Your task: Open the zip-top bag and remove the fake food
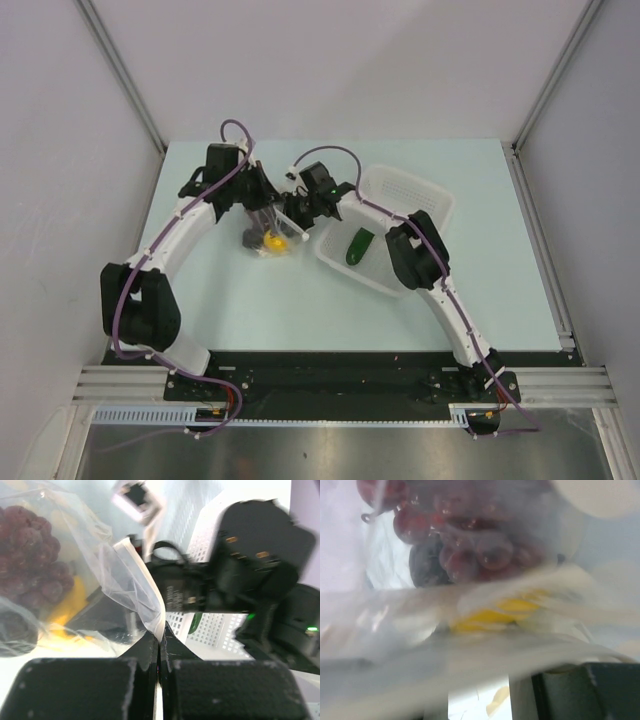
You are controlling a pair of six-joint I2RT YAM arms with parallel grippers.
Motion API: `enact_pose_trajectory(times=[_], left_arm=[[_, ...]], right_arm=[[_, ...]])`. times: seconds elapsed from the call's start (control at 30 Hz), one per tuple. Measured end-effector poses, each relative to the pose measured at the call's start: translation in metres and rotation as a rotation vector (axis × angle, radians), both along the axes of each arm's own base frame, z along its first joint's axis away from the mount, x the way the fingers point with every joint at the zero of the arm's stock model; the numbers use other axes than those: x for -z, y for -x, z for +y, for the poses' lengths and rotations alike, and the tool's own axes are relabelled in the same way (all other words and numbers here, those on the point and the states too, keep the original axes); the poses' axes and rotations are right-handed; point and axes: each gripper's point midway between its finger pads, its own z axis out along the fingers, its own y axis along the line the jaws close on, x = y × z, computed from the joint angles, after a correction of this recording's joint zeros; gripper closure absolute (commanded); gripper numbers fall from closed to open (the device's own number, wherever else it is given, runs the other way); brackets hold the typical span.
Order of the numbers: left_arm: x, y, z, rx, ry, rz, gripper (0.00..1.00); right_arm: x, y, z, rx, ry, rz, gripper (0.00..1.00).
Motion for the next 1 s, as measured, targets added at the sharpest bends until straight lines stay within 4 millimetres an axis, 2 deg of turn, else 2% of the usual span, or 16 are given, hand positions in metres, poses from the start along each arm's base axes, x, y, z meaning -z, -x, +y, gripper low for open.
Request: enact_pose_trajectory(times=[0.17,0.4,0.7,0.8,1.0], left_arm=[[0.005,0.001,0.010,-0.025,-0.007,0.010,1.00],[0.007,0.001,0.021,-0.056,-0.016,0.012,1.00],[0.007,0.001,0.024,-0.061,-0.019,0.008,1.00],[0.009,0.002,0.025,-0.063,-0.020,0.015,1.00],[0.010,0.001,0.027,-0.068,-0.021,0.015,1.00]], right_arm=[[-0.022,-0.011,-0.019,0.036,0.028,-0.041,0.81],[-0.076,-0.026,-0.030,0.065,-0.011,-0.138,0.81],[-0.107,-0.030,-0.050,0.097,-0.007,-0.160,0.80],[-0.125,-0.031,-0.068,0.114,-0.007,-0.182,0.80],[-0.160,-0.022,-0.126,0.184,-0.001,-0.207,0.80]])
